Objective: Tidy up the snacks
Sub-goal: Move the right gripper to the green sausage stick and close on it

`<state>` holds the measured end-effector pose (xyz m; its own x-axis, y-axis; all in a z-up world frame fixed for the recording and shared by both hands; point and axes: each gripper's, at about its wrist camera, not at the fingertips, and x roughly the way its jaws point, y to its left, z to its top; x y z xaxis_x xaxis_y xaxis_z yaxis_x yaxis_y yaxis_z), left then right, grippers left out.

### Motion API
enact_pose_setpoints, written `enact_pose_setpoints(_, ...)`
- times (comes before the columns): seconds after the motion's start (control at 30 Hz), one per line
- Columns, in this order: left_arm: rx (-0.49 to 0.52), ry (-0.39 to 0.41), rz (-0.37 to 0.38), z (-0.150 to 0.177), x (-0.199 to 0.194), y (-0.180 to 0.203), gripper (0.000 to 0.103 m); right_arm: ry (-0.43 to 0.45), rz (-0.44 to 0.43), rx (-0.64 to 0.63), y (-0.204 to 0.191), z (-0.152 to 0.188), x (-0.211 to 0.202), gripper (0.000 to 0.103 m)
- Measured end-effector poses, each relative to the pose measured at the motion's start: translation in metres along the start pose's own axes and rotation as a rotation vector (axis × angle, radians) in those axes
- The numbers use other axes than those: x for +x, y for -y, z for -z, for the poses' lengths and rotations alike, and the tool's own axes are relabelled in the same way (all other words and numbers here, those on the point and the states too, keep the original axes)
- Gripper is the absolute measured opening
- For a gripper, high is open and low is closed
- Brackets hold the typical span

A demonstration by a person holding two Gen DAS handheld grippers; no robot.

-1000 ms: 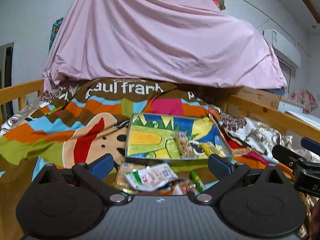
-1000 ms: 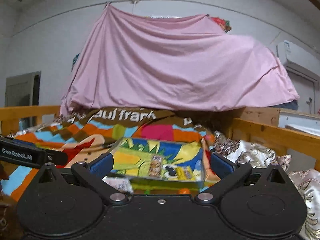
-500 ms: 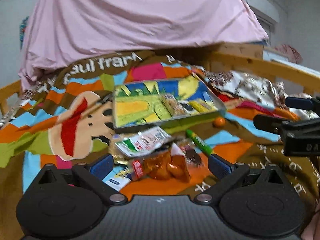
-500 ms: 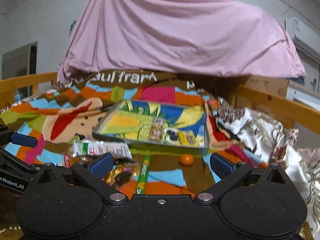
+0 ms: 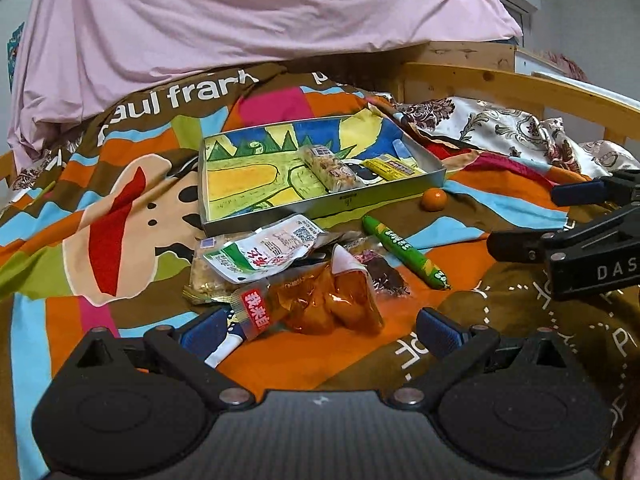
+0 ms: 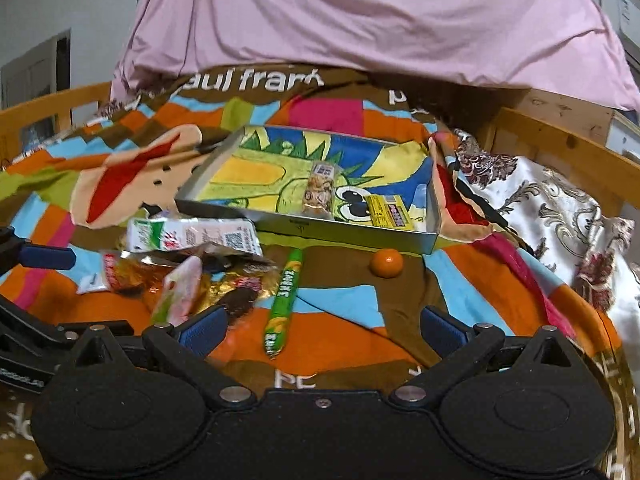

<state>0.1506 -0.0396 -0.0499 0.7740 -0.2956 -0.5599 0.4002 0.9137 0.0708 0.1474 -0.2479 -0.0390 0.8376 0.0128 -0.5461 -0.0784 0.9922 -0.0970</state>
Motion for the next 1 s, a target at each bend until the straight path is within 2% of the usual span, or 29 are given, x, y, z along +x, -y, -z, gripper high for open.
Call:
enact_pose_setpoints(0.13, -0.014, -0.012, 0.026, -0.001, 0.012, -0.005, 0.103, -0.042, -0.061, -0.007, 0.007, -0.006, 0.024, 0.102)
enact_pose_setpoints(0.47, -0.038, -0.051, 0.04, -0.005, 0.049, -0.014, 0.103, -0.054, -0.152, 0.01, 0.014, -0.012, 0.066, 0.102)
enact_pose_setpoints(0.7, -0.037, -0.031, 0.039, -0.003, 0.063, -0.014, 0.103, -0.108, -0.145, 0.028, 0.012, -0.011, 0.087, 0.09)
enact_pose_setpoints(0.8, -0.054, -0.022, 0.053, 0.0, 0.064, -0.017, 0.102, -0.121, -0.141, 0.025, 0.009, -0.008, 0.089, 0.089)
enact_pose_setpoints(1.0, -0.031, 0.006, 0.032, 0.002, 0.056, -0.009, 0.099, -0.125, -0.147, 0.0, 0.003, -0.006, 0.088, 0.084)
